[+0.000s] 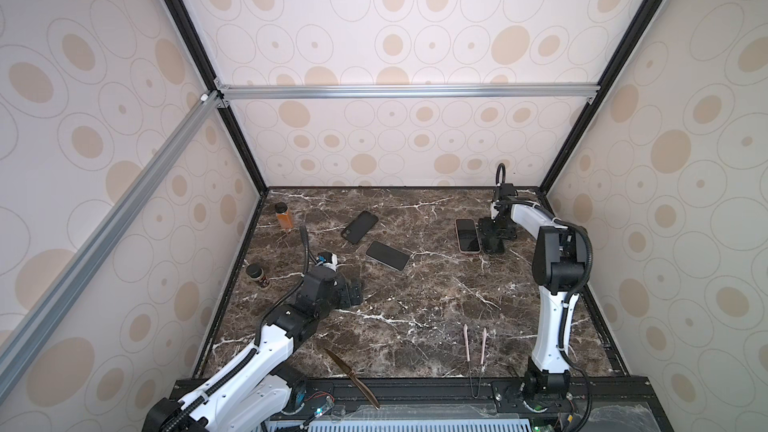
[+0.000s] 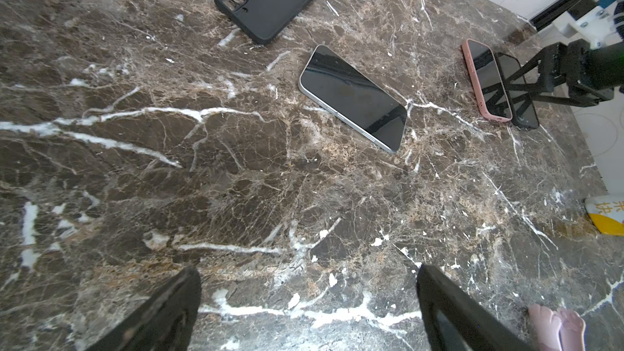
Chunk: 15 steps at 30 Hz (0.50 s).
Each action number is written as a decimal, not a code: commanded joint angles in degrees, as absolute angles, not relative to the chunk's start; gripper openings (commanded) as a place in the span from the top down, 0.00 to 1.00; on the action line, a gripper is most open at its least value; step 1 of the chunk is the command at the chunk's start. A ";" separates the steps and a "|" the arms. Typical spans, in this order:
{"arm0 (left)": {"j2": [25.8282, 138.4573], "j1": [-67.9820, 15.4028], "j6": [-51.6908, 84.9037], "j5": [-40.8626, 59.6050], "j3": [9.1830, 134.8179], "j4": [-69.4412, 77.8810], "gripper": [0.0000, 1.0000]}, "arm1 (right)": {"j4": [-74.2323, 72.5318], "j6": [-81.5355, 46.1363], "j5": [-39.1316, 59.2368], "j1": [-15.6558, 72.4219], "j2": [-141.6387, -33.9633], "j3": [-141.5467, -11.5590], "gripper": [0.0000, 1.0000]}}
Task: Put the phone into the phone case
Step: 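Lower the cased phone beside the pink-cased phone and open the right gripper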
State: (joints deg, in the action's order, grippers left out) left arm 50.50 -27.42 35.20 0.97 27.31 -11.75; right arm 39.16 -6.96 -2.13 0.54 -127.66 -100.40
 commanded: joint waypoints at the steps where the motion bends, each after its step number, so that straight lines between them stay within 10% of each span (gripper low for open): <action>1: 49.87 -27.23 34.71 0.79 29.27 -12.75 0.00 | 40.18 -7.62 -1.80 0.09 -128.08 -101.76 0.15; 15: 52.70 -27.18 35.07 1.76 29.05 -9.78 0.02 | 37.74 -5.79 -3.51 0.00 -118.05 -94.49 0.06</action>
State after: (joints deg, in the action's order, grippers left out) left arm 51.75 -27.42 35.24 1.43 27.31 -11.09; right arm 38.06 -6.59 -2.26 0.30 -123.37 -96.03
